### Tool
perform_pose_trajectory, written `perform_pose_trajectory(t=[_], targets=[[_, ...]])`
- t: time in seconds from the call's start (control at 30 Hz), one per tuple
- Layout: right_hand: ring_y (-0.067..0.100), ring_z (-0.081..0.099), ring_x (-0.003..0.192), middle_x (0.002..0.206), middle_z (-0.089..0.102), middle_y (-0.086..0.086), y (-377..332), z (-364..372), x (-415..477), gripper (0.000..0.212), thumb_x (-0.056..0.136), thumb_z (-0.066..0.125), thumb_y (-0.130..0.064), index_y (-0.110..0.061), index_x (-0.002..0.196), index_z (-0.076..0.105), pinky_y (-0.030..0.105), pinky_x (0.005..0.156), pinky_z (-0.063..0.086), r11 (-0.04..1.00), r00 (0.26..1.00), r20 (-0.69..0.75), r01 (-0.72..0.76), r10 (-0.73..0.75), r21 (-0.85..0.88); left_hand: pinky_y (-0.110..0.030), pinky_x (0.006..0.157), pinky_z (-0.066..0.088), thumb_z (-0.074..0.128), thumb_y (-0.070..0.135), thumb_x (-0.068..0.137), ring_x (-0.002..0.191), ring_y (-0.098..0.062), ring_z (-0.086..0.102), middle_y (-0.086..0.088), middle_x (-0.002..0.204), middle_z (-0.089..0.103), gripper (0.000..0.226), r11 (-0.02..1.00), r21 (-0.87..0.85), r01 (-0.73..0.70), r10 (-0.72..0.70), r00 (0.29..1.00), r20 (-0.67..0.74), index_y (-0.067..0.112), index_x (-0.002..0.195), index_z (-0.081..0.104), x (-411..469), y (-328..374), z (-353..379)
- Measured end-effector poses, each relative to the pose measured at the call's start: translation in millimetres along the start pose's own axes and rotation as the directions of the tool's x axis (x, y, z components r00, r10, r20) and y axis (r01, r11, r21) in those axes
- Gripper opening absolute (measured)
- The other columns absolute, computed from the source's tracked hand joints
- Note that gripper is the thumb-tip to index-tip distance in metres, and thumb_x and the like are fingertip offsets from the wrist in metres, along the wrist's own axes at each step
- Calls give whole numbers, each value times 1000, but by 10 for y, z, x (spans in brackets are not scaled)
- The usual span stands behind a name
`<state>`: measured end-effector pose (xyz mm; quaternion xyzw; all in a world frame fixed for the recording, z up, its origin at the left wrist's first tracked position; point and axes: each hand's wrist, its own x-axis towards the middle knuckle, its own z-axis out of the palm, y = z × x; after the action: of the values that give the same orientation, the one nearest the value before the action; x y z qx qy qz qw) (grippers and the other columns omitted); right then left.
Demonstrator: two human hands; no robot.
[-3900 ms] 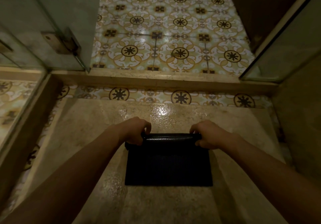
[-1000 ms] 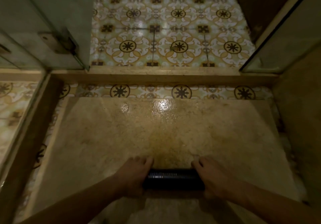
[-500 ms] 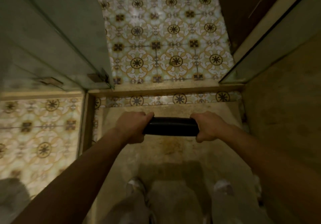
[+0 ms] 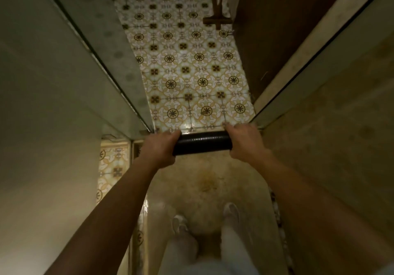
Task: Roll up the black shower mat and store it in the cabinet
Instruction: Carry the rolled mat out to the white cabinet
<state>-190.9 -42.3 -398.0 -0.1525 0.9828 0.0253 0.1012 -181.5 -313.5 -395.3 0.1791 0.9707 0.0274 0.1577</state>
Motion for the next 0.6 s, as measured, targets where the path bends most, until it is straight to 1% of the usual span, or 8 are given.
perform_pose_trajectory(t=[0.03, 0.1, 0.2, 0.3, 0.4, 0.5, 0.53, 0.6], targets=[[27, 60, 77, 83, 63, 5, -19, -156, 22, 56, 58, 78, -30, -20, 108, 55, 39, 76, 44, 1000, 1000, -14, 2, -2, 12, -35, 68, 52, 72, 33, 71, 85, -24, 64, 0, 99, 66, 53, 1000, 12, 6, -6, 1000, -26, 30, 117, 46, -24, -20, -150], [30, 59, 76, 82, 63, 7, -23, -356, 84, 57, 56, 79, -32, -18, 104, 54, 41, 76, 44, 1000, 999, -38, -1, 1, 18, -36, 68, 53, 73, 34, 71, 83, -25, 64, -1, 97, 65, 52, 1000, 30, 4, -3, 998, -56, 29, 116, 45, -9, -71, -358], [31, 58, 78, 84, 62, 8, 39, -496, 242, 63, 52, 80, -34, -18, 107, 52, 40, 74, 43, 1000, 1000, 7, -2, 2, -3, -37, 67, 53, 73, 36, 72, 84, -26, 64, -3, 98, 64, 53, 997, 66, -35, 39, 998, -55, 26, 116, 46, 172, -159, -587], [30, 57, 81, 88, 61, 8, 189, -558, 492, 63, 55, 77, -36, -20, 109, 50, 39, 74, 42, 1000, 999, 36, 8, -9, 4, -37, 68, 53, 73, 32, 71, 81, -26, 64, -4, 94, 65, 53, 992, 106, -69, 75, 995, -62, 25, 117, 48, 450, -202, -765], [29, 57, 80, 87, 59, 7, 399, -618, 827, 58, 59, 74, -38, -21, 108, 48, 39, 73, 43, 999, 998, 64, 20, -22, 25, -37, 69, 51, 74, 29, 68, 82, -27, 63, -4, 95, 64, 57, 989, 132, -62, 67, 997, -39, 25, 118, 48, 827, -256, -890], [28, 57, 81, 90, 60, 7, 696, -761, 1321, 61, 58, 74, -37, -22, 112, 48, 38, 73, 44, 998, 998, 33, 45, -46, 36, -37, 73, 51, 76, 29, 69, 85, -26, 62, -5, 100, 64, 62, 992, 121, -47, 55, 996, -68, 26, 122, 45, 1333, -362, -1077], [28, 57, 81, 91, 60, 7, 736, -768, 1413, 65, 57, 75, -38, -22, 114, 48, 36, 70, 42, 998, 998, 40, 49, -51, 42, -37, 73, 51, 77, 30, 68, 86, -25, 62, -4, 100, 64, 63, 993, 111, -38, 45, 997, -62, 26, 122, 45, 1424, -375, -1106], [28, 57, 81, 90, 59, 6, 1049, -907, 1969, 65, 57, 75, -39, -22, 114, 48, 35, 66, 35, 998, 998, 26, 58, -58, 11, -37, 74, 52, 77, 31, 67, 84, -25, 62, -3, 99, 63, 64, 991, 134, 3, 9, 996, -92, 27, 122, 45, 1987, -437, -1306]])
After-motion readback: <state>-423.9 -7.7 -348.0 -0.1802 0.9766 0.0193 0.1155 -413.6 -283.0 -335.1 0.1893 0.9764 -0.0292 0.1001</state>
